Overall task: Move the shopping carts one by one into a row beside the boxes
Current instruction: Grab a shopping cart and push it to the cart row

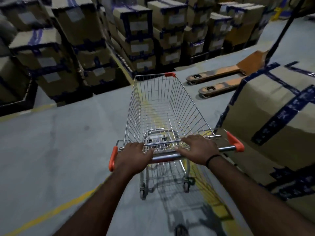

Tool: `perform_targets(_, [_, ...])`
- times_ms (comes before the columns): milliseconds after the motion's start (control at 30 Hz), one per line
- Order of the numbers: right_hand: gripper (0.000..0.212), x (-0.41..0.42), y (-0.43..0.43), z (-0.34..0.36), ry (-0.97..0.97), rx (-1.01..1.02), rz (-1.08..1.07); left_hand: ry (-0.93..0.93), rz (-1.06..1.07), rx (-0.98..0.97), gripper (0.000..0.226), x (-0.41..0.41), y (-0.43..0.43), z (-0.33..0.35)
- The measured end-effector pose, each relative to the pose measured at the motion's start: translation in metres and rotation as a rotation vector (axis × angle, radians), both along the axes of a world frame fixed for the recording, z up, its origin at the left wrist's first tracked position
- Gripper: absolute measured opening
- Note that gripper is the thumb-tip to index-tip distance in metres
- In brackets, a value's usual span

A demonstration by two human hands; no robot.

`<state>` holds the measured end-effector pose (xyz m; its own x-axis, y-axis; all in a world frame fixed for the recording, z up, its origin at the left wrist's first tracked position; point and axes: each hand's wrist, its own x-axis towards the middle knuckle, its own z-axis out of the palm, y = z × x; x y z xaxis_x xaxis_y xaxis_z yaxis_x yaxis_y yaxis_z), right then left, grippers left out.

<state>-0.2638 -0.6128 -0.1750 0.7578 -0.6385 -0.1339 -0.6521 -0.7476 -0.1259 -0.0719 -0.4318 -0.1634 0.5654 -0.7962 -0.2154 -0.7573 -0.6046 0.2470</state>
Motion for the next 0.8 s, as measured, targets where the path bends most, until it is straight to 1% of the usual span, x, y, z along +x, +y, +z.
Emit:
perform_targets(133, [0.106,0.028,-0.054,-0.001,-0.005,0.027,0.06,-0.001,0.076,-0.011,0.062,0.014,-0.04,0.002])
perform_targets(267, [0.093,0.061,-0.101,-0.003,-0.001,0.019,0.12,0.009,0.139,-0.005,0.065,0.037,-0.076,0.002])
perform_targets(567, [0.097,0.168,-0.208,-0.001,0.002,-0.015,0.222,0.023,0.249,-0.009,0.068,0.119,-0.167,0.002])
perform_targets(700, [0.112,0.23,-0.258,0.003,-0.004,-0.001,0.253,0.032,0.276,-0.024,0.065,0.17,-0.213,0.004])
perform_targets(733, [0.112,0.246,-0.27,0.004,-0.006,0.006,0.261,0.036,0.278,-0.024,0.064,0.184,-0.223,0.006])
perform_targets(800, [0.103,0.275,-0.292,0.004,-0.001,0.017,0.273,0.042,0.287,-0.025,0.065,0.21,-0.242,0.007])
